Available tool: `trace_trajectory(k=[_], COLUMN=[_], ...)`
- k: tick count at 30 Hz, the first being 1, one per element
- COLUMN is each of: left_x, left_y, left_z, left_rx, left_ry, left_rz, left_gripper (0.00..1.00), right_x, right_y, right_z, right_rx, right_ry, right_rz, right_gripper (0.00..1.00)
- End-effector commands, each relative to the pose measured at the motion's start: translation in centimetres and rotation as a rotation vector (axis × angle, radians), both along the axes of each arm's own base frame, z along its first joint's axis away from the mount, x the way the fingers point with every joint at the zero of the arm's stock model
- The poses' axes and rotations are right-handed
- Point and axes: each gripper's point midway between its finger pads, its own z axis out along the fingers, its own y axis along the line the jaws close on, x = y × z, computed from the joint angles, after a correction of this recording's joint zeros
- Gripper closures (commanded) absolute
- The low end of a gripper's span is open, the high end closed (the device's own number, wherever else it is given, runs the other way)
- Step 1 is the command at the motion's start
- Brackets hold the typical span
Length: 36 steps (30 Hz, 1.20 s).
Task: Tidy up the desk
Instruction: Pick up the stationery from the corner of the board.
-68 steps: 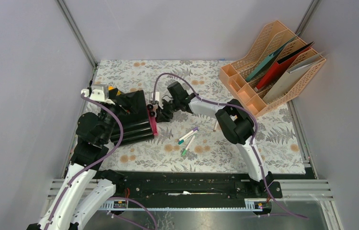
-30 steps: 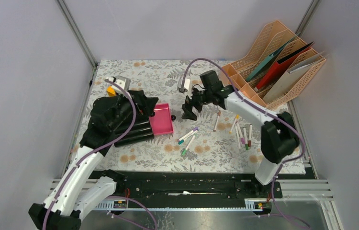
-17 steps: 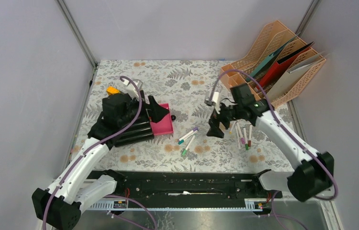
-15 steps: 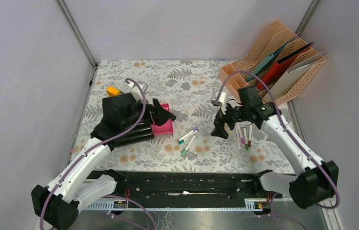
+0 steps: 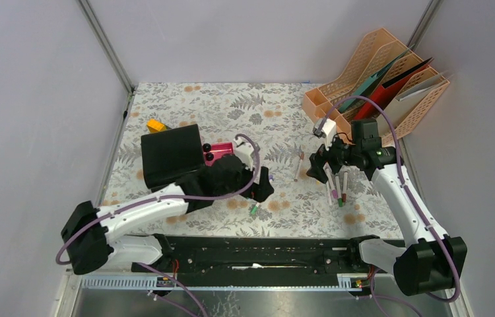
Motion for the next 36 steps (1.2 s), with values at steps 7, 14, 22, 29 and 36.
trace_trajectory(k=[7, 14, 22, 29, 36], left_x=[0.5, 0.8, 1.5, 1.2, 0.6], left_y=[-1.6, -1.8, -1.7, -2.0, -2.1], left_z=[-5.6, -10.2, -12.9, -14.1, -15.4], left_rx=[0.143, 0.275, 0.375, 0.403, 0.423], left_ry=[-0.024, -0.009, -0.011, 0.01, 0.044], left_rz=[0.205, 0.237, 0.257, 0.233, 0.206], left_gripper=[0.11, 0.32, 0.56, 0.7, 0.75], right_x=[2.4, 2.5, 2.6, 2.4, 2.4], right_y=[-2.9, -3.2, -3.3, -2.9, -2.9], right_z=[-1.1, -1.7, -2.1, -2.1, -2.1], right_rx=[-0.129, -0.151, -0.162, -0.143, -0.142], right_ry=[-0.061, -0.063, -0.061, -0.052, -0.053], right_rz=[-0.134, -0.134, -0.132, -0.117, -0.116], right_gripper=[0.0, 0.0, 0.0, 0.0, 0.0])
